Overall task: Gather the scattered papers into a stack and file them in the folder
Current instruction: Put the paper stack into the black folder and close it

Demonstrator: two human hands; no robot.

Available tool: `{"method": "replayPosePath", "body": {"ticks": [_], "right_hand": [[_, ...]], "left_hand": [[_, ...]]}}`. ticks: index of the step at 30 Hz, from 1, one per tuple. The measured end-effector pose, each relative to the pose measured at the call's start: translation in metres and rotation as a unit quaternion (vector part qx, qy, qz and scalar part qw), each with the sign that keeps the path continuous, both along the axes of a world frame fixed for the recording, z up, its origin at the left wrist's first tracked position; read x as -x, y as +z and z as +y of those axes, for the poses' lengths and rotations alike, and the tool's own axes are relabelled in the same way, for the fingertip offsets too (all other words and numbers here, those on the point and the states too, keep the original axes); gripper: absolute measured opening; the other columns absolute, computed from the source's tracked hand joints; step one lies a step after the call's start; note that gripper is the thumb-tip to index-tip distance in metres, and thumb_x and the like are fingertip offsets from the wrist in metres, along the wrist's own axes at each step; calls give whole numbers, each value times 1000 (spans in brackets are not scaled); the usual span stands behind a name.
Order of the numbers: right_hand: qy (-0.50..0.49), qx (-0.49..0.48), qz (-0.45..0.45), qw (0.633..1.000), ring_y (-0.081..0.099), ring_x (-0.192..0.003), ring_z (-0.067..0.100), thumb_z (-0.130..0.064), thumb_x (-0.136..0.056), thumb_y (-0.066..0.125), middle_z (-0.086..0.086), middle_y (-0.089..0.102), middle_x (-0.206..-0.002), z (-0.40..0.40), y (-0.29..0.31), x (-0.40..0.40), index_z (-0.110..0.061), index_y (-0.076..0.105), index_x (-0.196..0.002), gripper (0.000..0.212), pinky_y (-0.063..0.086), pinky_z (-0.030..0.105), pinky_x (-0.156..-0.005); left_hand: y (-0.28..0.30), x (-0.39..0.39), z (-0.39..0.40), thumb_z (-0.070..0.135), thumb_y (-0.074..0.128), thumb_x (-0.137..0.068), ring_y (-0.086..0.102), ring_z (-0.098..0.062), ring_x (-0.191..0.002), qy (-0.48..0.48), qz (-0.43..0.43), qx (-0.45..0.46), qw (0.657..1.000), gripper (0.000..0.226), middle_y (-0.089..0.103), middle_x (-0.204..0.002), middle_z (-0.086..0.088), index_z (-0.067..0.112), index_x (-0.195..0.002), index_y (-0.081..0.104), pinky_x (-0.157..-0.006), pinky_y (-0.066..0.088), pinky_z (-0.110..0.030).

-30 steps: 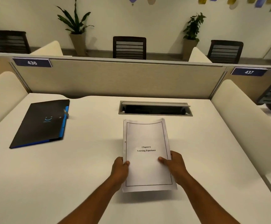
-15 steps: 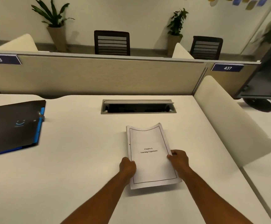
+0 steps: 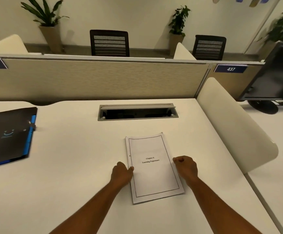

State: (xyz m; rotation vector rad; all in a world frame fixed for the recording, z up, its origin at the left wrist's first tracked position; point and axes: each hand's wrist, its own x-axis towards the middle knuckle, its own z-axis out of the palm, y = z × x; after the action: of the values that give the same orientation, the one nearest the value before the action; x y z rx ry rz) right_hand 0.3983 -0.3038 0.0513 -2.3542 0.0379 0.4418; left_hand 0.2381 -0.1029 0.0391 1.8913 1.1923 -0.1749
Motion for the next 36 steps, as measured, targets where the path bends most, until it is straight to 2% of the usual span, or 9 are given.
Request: {"method": "replayPosePath", "body": {"ticks": [3,5,7,9,16,25,30,33,36], "right_hand": [[8,-13,2,1000,67,-99,33,-32,-93,65,15,74,-98,4,1,-4,0,70,-99,33,51,37,-86],[22,-16,3,1000,64,-82,29,-28,-92,65,12,69,-80,9,0,-5,0,68,-87,28,46,34,-75],[35,1,-3,999,43,-58,22,-26,-90,64,2,44,-57,13,-2,-5,-14,46,-57,39,33,32,-60],[42,18,-18,999,30,-54,20,-24,-89,63,-2,30,-54,15,-4,-4,-19,27,-55,50,25,33,-55],[50,11,-10,999,26,-56,19,-21,-86,63,-2,26,-55,9,-4,-8,-21,22,-56,51,21,33,-55],[62,4,8,998,31,-57,21,-21,-85,63,4,33,-59,-2,-1,-18,-20,27,-56,46,25,31,-59],[65,13,-2,998,32,-57,21,-23,-85,62,3,34,-59,-1,2,-16,-20,28,-56,45,27,31,-58],[64,45,-45,996,35,-63,19,-25,-86,60,-8,32,-56,1,3,-10,-23,29,-57,43,27,30,-54],[45,29,-84,995,60,-84,23,-25,-89,61,-11,64,-81,6,8,6,-31,66,-80,12,46,28,-71]], "left_hand": [[-6,2,13,17,52,-74,62,-29,-74,99,-82,85,988,19,62,-84,-19,2,-81,61,-62,50,-29],[-5,0,18,14,46,-64,58,-23,-61,153,-122,159,968,7,64,-76,-16,12,-62,53,-61,45,-29],[5,-1,17,7,48,-75,67,-28,-67,194,-131,210,949,12,71,-80,-17,3,-67,57,-68,53,-34],[10,-2,17,2,45,-86,72,-29,-80,208,-131,234,941,18,72,-87,-15,-4,-79,61,-80,59,-39],[13,-4,19,1,40,-90,70,-29,-86,186,-135,271,935,20,71,-95,-17,-8,-96,58,-81,57,-39],[14,-8,17,2,40,-93,67,-32,-100,170,-139,312,924,22,67,-109,-20,-8,-108,53,-82,54,-39],[17,0,18,13,50,-95,61,-29,-107,126,-148,328,925,17,65,-108,-12,2,-106,58,-96,48,-42],[18,13,20,26,58,-91,59,-19,-93,66,-148,320,933,12,61,-95,-4,14,-94,58,-83,45,-34],[14,33,29,26,59,-90,55,-17,-81,41,-153,266,951,9,55,-88,-3,21,-89,52,-71,38,-29]]}}
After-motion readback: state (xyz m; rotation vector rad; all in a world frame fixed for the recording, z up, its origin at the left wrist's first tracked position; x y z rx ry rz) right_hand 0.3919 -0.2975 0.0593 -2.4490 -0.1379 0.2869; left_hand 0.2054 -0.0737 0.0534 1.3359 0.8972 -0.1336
